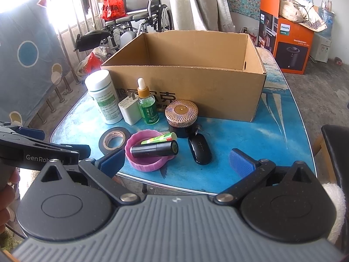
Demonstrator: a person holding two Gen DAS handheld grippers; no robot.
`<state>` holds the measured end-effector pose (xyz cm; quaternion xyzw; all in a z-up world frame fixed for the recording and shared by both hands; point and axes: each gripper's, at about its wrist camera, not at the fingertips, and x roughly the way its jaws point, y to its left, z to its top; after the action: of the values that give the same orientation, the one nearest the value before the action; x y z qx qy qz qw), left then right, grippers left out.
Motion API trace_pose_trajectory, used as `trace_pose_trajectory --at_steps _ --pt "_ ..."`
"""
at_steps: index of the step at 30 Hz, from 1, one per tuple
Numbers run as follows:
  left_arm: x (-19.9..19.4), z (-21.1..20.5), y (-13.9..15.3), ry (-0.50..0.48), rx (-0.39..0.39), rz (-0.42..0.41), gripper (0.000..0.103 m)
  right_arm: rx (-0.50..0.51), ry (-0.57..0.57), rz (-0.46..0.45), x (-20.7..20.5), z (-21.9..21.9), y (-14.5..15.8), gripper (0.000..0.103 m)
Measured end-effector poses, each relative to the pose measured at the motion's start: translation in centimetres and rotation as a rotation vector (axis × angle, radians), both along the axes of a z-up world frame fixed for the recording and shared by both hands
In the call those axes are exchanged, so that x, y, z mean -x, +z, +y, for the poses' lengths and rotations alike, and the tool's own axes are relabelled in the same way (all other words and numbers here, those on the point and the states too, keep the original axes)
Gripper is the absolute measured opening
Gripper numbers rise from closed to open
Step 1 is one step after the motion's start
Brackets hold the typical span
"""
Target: Organize rigid objects
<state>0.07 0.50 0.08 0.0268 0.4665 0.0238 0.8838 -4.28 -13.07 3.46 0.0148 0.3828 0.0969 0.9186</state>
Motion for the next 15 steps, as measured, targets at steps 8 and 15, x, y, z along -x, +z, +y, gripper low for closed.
trace_pose_trajectory --at_steps 8,15 --pt "0.05 0.40 0.08 0.004 0.000 0.000 0.103 -0.002 0.000 0.001 0.01 0.05 0.01 0.102" --pt "0.05 0.40 0.08 0.004 -0.001 0.001 0.103 -0.007 0.003 -0.001 -0.06 0.25 0.06 0.102"
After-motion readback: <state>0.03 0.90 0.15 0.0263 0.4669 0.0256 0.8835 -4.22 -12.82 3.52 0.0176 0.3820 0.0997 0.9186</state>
